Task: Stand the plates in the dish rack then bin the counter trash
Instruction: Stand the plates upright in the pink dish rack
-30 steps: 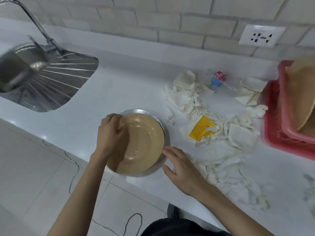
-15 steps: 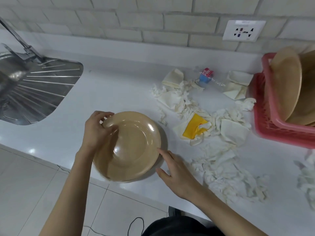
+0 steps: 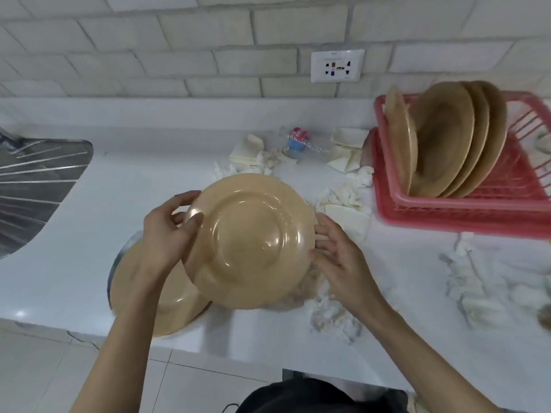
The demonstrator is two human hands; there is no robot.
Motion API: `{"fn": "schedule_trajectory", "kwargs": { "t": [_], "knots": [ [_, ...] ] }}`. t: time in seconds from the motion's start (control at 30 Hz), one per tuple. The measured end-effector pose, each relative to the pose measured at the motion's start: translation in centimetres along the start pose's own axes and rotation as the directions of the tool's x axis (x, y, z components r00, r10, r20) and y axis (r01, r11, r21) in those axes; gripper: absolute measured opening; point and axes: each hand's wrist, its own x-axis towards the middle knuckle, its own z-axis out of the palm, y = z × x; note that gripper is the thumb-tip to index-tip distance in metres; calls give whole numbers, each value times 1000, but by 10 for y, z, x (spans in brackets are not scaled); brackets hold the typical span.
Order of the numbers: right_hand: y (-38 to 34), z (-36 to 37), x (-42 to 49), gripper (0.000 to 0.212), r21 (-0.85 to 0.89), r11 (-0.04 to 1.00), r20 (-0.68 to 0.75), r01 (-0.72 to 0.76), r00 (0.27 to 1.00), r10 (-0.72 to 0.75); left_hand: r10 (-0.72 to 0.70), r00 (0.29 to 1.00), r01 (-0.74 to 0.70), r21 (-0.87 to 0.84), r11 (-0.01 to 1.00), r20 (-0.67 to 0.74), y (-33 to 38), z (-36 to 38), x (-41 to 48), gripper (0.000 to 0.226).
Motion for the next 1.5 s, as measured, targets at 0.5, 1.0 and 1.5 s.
{"fn": "schedule_trajectory", "kwargs": {
  "t": [0.5,1.0,1.5],
  "knots": [
    [29,-237,-78,57,148,988,-183,37,983,-9,-181,962,245,-353,903,205,94,215,-135,42],
    [23,-329,-88,46,334,941,-101,58,995,-25,-347,902,430,-584,688,256,137,337,-195,36],
    [-65,-388,18,39,-266,934,-303,236,900,-314,373,841,-489,256,833,392,158,395,-145,67]
  ]
}}
